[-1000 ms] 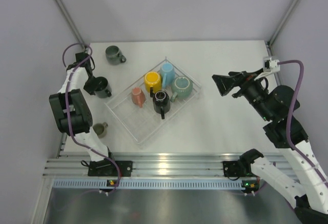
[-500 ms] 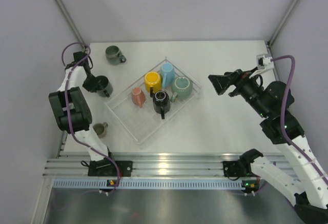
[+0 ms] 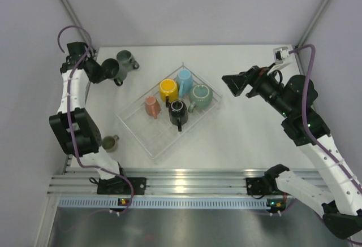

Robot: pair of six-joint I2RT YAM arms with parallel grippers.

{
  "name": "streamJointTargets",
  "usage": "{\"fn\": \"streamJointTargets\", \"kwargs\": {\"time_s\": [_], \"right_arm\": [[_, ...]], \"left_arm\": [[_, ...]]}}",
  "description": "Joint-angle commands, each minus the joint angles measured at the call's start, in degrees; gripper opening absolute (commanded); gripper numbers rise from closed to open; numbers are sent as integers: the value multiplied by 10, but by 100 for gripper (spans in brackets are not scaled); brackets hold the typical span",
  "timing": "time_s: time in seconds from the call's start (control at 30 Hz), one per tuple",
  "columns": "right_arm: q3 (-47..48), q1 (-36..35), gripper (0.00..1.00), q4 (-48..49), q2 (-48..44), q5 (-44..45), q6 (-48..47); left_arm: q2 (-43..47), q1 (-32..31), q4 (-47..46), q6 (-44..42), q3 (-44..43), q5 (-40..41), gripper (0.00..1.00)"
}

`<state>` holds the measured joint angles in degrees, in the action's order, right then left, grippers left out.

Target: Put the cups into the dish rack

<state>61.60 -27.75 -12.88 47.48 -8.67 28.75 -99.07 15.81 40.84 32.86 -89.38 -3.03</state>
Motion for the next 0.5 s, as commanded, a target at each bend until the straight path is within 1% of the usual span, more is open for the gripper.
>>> {"fn": "streamJointTargets", "kwargs": {"time_s": [0.0,0.07,0.1,0.13,0.17,0.23,0.27,0.33,0.4,0.43,0.47], "right_arm": [[33,-8,98,43,28,-55,18],[47,-9,97,58,53,-68,32],[52,-8,97,61,63,-75,37],[63,-9,96,66,81,-78,40],[69,-10,97,70,92,-81,46],[93,-10,96,78,130,-106,50],[99,-10,96,83,143,-118,61],[115,-13,94,119,182,-161,80],[117,-20,92,169,205,-193,105],[119,-34,92,215,225,-200,108],[120,-42,91,239,235,-207,105]], "left_arm": [[81,4,-129,20,3,-171,0],[106,4,-186,66,49,-230,0],[114,4,-250,85,67,-292,0],[127,4,-276,126,82,-312,0],[135,2,-308,147,114,-335,0],[155,-2,-403,203,140,-389,0],[161,-3,-446,220,164,-400,0],[182,-3,-516,260,184,-420,0],[197,-6,-556,302,213,-429,0],[208,-8,-577,316,221,-434,0],[214,-13,-599,329,228,-434,0]]}}
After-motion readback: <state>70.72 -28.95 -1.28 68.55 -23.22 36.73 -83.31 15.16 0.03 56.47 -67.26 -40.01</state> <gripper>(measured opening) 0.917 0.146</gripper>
